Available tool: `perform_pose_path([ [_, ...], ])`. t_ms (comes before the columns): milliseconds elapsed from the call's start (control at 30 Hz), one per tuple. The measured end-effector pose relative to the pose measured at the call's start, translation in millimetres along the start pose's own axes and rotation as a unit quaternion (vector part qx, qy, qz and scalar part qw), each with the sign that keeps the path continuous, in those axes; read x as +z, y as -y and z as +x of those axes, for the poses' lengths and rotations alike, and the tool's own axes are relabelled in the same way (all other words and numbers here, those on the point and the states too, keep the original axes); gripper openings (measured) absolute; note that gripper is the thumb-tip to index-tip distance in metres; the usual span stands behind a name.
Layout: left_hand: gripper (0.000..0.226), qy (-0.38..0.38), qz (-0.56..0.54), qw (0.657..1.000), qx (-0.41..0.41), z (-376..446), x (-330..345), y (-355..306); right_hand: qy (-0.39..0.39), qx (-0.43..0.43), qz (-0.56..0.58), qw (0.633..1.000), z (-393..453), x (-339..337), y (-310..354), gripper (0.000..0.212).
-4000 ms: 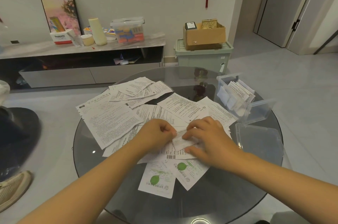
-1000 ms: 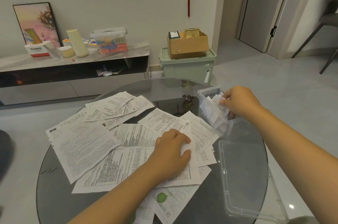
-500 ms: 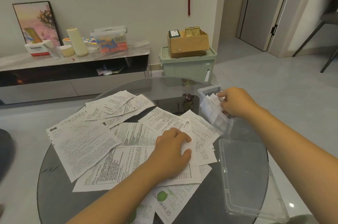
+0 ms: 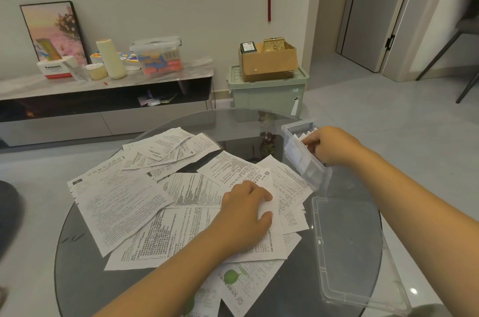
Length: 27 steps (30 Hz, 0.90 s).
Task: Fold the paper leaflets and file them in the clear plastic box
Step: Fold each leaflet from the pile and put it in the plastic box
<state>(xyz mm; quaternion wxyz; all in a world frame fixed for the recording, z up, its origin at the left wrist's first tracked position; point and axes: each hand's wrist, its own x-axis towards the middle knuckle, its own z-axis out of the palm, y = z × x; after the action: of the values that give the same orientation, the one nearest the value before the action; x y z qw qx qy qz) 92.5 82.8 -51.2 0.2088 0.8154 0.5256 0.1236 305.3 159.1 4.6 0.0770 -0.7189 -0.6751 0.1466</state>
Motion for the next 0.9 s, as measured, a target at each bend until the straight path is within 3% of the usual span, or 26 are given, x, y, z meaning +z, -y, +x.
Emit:
perform_pose_path([
  [133, 0.037, 0.000, -0.001, 1.000, 0.004, -0.1, 0.3, 2.3, -0.082, 0.010, 0.055, 0.995, 0.0, 1.1, -2.3, 0.037],
  [400, 0.037, 0.005, -0.009, 1.000, 0.029, -9.6, -7.1, 7.4, -0.143, -0.068, 0.119, 0.980, -24.5, -2.9, -6.6, 0.030],
  [567, 0.059, 0.032, 0.077, 0.996, 0.022, -29.2, -16.3, 10.9, -0.151, -0.122, 0.125, 0.973, -55.9, 0.5, 4.3, 0.026],
  [733, 0.087, 0.121, 0.131, 0.984, -0.017, -46.1, -21.0, 8.7, -0.103, -0.157, 0.119, 0.975, -78.7, 9.5, 19.9, 0.027],
  [900, 0.076, 0.103, 0.106, 0.989, 0.009, -50.7, -22.2, 10.8, -0.060, -0.187, 0.083, 0.977, -85.7, 20.9, 26.7, 0.029],
])
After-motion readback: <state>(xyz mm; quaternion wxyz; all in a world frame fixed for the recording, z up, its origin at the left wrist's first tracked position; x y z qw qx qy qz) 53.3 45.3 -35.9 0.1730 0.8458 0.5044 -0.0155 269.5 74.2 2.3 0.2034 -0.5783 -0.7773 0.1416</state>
